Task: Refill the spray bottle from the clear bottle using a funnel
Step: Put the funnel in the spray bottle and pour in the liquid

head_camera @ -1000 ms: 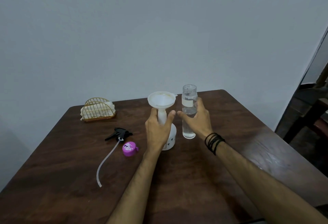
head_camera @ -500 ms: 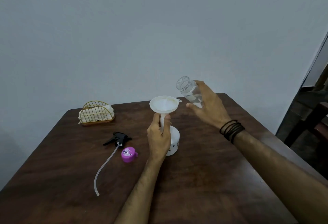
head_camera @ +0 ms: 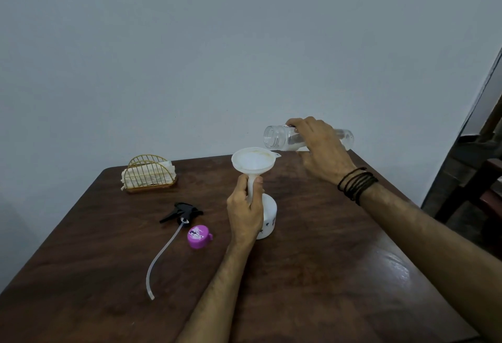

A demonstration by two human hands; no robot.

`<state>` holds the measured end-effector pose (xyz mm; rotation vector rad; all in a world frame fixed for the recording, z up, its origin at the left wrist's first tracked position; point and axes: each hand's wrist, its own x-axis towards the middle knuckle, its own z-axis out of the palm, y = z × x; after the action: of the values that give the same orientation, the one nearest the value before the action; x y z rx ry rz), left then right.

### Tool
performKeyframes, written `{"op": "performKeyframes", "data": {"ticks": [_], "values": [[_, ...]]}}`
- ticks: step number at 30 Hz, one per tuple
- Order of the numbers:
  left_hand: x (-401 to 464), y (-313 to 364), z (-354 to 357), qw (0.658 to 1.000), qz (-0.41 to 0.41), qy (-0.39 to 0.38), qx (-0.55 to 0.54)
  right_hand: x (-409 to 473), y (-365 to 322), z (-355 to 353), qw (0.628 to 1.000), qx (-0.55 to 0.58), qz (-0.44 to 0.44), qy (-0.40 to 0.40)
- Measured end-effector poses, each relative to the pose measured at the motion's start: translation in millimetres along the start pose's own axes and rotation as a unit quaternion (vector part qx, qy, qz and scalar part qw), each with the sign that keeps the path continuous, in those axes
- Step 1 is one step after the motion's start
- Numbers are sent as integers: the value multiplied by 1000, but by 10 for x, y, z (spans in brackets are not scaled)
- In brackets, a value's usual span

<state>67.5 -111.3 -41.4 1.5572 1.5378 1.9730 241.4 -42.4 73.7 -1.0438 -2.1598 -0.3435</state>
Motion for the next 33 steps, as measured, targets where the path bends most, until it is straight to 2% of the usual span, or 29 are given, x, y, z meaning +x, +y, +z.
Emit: {"op": "performKeyframes", "data": {"ticks": [11,33], "values": [[5,-6,-5,1000,7,-1,-1,86,-15,-13,999,-23,-35,5],[0,-27,-1,1000,10,6,12,126,5,-76,998,-47,-38,10]]}}
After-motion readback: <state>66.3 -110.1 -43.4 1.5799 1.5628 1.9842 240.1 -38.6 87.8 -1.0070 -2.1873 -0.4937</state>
